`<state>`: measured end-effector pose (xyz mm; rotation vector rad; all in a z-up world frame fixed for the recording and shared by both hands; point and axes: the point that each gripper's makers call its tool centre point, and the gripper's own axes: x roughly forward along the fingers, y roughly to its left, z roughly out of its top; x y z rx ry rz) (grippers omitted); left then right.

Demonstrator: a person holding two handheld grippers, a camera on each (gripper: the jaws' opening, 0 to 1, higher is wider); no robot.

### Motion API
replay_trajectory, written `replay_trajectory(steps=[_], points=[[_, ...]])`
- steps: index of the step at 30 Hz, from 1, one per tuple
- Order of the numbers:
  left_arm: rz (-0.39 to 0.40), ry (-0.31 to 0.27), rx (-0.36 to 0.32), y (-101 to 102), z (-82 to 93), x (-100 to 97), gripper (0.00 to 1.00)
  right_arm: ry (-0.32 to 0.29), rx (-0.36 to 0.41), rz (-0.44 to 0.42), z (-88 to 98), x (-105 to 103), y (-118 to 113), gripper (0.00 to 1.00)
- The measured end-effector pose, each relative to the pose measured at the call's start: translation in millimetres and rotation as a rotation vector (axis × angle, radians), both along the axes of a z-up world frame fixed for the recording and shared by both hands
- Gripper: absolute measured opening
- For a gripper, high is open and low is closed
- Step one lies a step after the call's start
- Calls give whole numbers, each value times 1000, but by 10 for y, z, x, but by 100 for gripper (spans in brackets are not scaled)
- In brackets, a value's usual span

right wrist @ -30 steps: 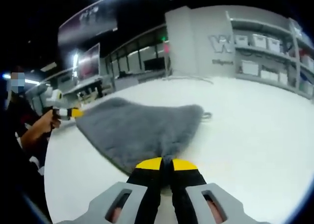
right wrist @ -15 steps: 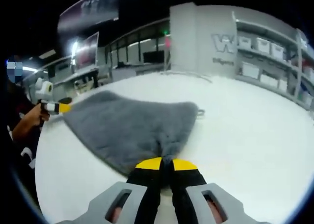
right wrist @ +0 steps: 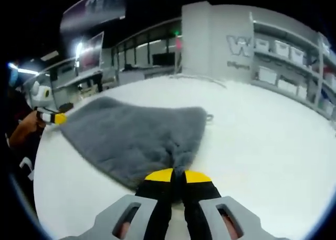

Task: Open the folded towel by lifting each exposed corner and separating the folded layers until the towel lies flat within the target outline without major curled edges

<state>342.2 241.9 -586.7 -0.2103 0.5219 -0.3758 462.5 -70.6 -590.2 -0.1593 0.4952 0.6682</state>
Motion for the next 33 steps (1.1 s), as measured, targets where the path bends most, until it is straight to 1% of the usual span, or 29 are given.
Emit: replay_trajectory(steps=[2,4,6,10,14,18,24,33], points=[[-8,11,11,-14,-3,-12,3,-1,-7,1,-3,17,1,1],[-24,18,29,-43,-9,-29,3,-13,-22,8,-3,42,6,1],[-33,24,33,-61,-13,-42,3,-23,-32,11,-5,73,10,1],[-52,33,40,-104,-17,-75,3,-35,-48,17,-4,132,14,1],[-73,33,62,-152,-26,-99,2,-43,-59,23,-5,174,14,1],[-73,49,44,-167,-32,-112,2,-47,-47,26,-9,211,8,1],[-85,64,36,-222,-40,-146,2,-43,-39,42,-13,280,13,1],[-80,65,-11,-319,-53,-214,2,-46,-75,81,-17,434,39,1]])
